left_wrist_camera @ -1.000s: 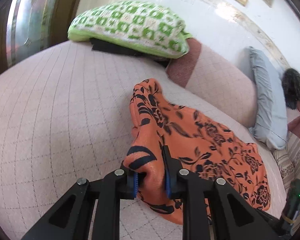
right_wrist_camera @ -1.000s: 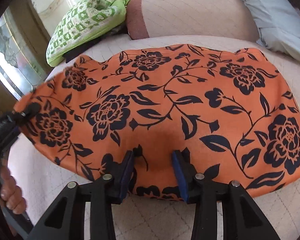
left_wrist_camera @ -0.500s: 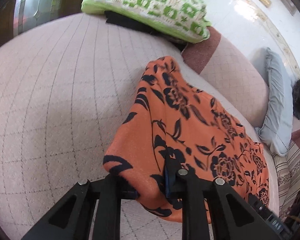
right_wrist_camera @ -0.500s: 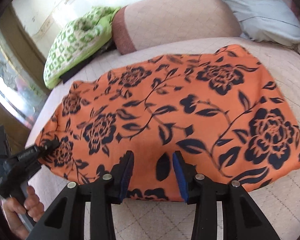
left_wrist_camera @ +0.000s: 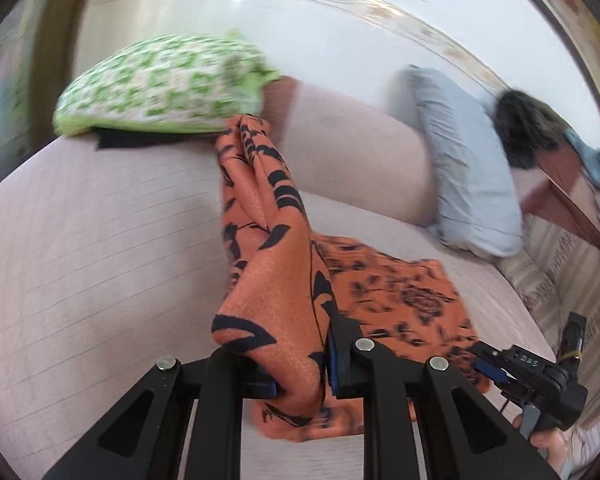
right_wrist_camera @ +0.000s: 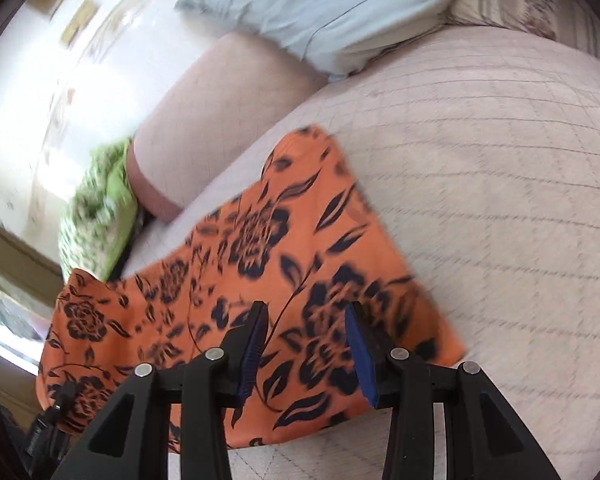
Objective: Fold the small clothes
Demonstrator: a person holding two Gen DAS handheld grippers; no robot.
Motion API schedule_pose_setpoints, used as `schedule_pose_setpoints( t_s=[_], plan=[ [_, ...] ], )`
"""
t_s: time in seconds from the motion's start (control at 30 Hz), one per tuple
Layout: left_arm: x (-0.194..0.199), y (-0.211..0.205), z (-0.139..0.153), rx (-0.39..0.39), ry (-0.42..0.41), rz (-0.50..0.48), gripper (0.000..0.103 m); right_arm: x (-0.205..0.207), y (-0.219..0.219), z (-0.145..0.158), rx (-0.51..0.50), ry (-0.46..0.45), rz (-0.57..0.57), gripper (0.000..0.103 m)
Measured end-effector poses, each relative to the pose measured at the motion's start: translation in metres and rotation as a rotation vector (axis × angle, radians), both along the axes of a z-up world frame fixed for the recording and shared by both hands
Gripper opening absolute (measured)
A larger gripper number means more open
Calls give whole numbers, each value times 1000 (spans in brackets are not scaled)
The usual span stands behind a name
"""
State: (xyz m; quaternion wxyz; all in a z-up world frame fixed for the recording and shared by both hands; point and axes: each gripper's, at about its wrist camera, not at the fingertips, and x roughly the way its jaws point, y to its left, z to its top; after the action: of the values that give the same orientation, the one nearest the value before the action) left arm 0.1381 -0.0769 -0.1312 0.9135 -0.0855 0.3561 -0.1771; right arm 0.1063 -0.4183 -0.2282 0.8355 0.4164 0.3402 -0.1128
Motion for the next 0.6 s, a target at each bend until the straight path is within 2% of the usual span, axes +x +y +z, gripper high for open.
schedule_pose_setpoints(
  t_s=[0.07, 0.13, 0.27, 0.37, 0.43, 0.5, 0.57, 0.6],
  plan=[
    [-3, -33, 9, 16, -13, -62, 18, -9, -13, 2, -8, -17, -28, 44],
    [-9, -72, 13, 42, -31, -128, 18, -21, -33, 0, 36, -51, -71, 44],
    [-12, -155, 5, 54, -23, -252, 18, -44, -69, -5, 75, -77, -173, 44],
    [-16, -217, -24, 74, 35, -344, 18, -55, -92, -13, 124, -80, -238, 44],
    [-18, -247, -53, 124, 109, -409, 23, -59, -101, -16, 140, -77, -268, 44],
    [-18, -253, -74, 176, 214, -436, 29, -60, -108, -19, 158, -73, -285, 45],
    [-20, -235, -65, 122, 215, -472, 35, -56, -107, -20, 190, -70, -276, 46],
    [-21, -225, -56, 108, 194, -477, 46, -53, -106, -21, 211, -69, -258, 49]
  ],
)
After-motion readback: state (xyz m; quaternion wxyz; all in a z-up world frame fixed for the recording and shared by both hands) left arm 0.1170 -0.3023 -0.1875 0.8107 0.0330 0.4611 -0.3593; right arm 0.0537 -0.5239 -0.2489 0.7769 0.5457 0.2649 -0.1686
